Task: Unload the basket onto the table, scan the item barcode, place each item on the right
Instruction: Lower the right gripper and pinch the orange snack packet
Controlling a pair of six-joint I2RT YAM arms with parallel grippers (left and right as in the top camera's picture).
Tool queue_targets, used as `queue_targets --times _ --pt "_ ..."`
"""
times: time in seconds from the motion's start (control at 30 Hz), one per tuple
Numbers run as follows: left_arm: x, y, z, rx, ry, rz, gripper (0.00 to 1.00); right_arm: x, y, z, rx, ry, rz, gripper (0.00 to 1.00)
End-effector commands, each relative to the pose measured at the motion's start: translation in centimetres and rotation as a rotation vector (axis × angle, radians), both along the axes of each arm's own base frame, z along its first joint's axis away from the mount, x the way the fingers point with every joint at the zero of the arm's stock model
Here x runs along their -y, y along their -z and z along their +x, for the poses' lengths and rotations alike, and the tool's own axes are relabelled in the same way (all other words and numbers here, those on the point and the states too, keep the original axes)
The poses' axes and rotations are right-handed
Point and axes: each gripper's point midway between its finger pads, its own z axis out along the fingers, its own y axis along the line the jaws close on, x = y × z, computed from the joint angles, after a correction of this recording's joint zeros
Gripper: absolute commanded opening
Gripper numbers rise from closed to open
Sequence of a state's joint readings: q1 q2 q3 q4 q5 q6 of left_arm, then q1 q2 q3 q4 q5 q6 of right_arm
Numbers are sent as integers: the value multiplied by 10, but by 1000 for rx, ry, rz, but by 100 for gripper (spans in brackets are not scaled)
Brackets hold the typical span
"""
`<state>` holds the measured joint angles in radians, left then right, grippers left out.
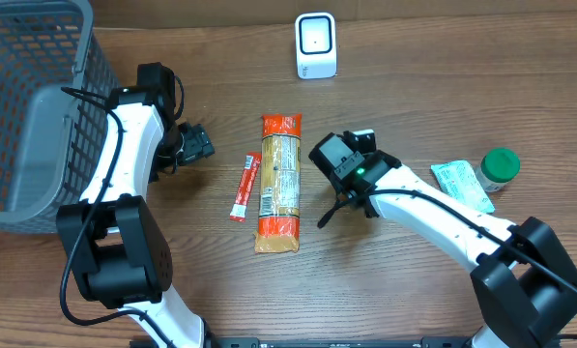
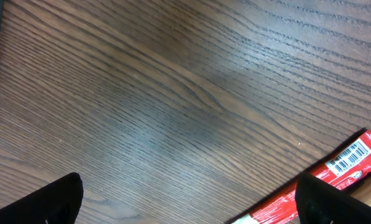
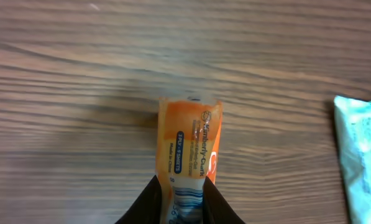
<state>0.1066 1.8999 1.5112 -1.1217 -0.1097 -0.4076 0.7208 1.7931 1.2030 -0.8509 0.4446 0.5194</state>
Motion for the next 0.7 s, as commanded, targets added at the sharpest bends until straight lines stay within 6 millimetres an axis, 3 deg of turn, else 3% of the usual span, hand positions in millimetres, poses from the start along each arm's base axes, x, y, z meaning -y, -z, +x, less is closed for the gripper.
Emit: queue_targets --times 0.0,0.27,0.47,0.67 --pt "-1 -7 1 16 27 8 100 22 6 -2 49 14 -93 18" --pt "-1 -7 1 16 27 9 100 31 23 -12 36 20 -108 28" --pt "-1 -7 1 16 27 8 100 21 28 -14 11 10 -50 41" --pt "-1 -7 1 16 27 9 100 14 28 -13 7 5 -15 44"
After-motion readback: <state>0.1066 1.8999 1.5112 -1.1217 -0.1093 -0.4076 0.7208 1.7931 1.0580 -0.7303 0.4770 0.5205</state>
